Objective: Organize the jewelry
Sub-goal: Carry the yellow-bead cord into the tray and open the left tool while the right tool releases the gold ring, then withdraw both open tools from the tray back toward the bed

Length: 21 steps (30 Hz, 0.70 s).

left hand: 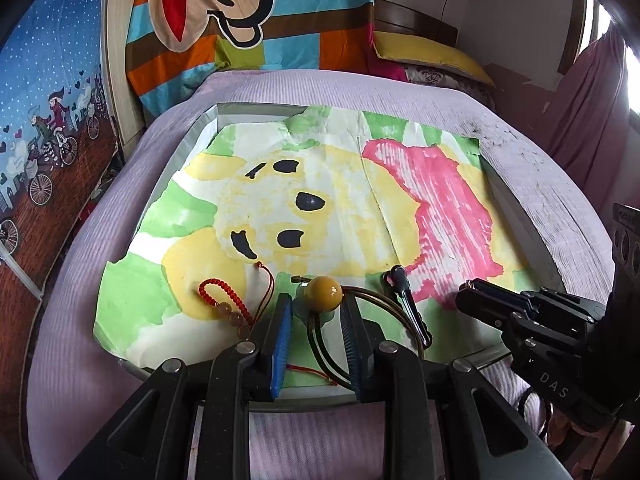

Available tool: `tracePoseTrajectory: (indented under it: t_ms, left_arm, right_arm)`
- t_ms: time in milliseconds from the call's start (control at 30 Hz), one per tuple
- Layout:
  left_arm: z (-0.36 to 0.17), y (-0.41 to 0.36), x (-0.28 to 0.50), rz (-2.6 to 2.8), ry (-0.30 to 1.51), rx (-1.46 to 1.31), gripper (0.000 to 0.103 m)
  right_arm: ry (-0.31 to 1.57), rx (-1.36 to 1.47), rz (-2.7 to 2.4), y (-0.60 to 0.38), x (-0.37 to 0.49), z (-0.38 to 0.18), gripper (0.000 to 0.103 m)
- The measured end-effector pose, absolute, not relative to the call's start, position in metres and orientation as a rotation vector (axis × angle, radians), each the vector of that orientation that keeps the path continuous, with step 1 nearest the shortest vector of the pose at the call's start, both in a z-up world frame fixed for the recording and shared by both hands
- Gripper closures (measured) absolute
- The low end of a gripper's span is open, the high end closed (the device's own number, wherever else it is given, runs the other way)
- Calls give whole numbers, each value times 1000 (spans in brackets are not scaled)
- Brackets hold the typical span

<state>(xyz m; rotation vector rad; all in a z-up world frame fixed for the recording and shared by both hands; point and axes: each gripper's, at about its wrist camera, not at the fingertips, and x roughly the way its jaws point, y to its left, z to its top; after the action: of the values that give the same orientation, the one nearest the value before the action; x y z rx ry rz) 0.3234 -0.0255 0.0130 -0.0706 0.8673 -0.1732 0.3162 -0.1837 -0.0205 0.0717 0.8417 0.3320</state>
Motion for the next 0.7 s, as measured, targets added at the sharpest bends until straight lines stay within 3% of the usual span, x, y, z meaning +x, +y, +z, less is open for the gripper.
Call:
tracePoseTrajectory:
  t_ms: [100, 133, 333, 467, 567, 633, 700]
  left_arm:
    - [14, -24, 318, -167, 850, -69, 60]
    - [15, -23, 316, -167, 841, -76, 48]
    - [22, -16, 298, -176, 768, -109, 45]
    - [32, -11, 271, -170, 664, -122, 30]
    - [41, -9, 250, -169, 586, -117, 22]
    - [45, -8, 237, -168, 543, -123, 14]
    - [48, -6, 223, -169, 498, -137, 4]
  right_arm:
    - [823, 89, 333, -187, 313, -20, 92]
    - [813, 92, 331, -188, 312, -20, 92]
    - [734, 98, 308, -197, 293, -9, 91]
    - [632, 113, 283, -206, 269, 5, 62]
    - [561, 120, 266, -211, 249, 15, 61]
    - [509, 122, 256, -215, 234, 21, 53]
    - [452, 126, 240, -218, 217, 25, 35]
